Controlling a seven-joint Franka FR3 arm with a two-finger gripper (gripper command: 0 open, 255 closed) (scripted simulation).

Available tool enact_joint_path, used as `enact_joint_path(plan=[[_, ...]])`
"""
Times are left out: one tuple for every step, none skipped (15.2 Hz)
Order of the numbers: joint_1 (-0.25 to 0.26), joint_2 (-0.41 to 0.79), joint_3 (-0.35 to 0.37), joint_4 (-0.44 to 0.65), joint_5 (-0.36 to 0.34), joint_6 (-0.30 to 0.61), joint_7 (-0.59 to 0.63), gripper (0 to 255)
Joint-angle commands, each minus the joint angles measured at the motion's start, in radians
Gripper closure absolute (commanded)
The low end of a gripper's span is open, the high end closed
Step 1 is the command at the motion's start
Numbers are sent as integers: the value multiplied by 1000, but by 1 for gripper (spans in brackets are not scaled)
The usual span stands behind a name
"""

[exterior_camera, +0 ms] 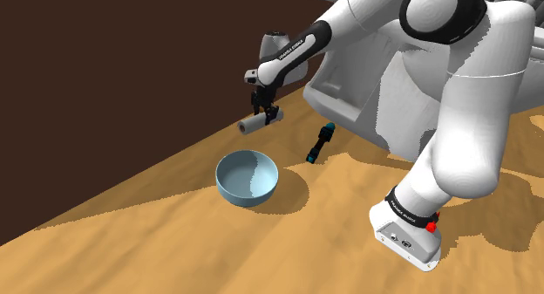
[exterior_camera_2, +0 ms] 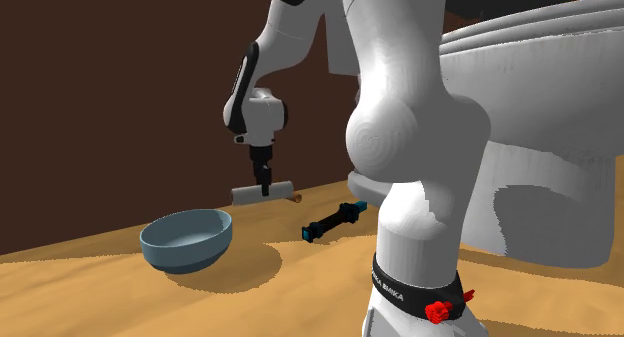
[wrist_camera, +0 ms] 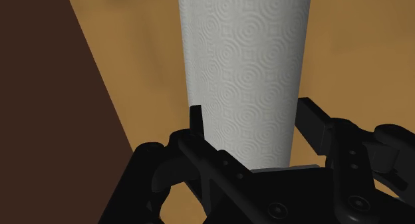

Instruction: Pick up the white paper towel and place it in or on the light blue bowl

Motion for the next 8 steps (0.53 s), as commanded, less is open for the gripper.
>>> enact_joint_path(plan=[[3,-20,-2,3,-5,-23,4,255],[4,-30,-4,4,-7,-34,6,255],[5,-39,-5,5,-9,-45,7,255],[6,-49,-6,7,-11,-55,9,255],[6,-58,-7,8,-13,-66,10,255],[7,-67,-8,11,-15,-77,11,255],[8,-76,-9,13,-18,-89,13,255],[9,-85,-10,15,-20,-100,14,255]])
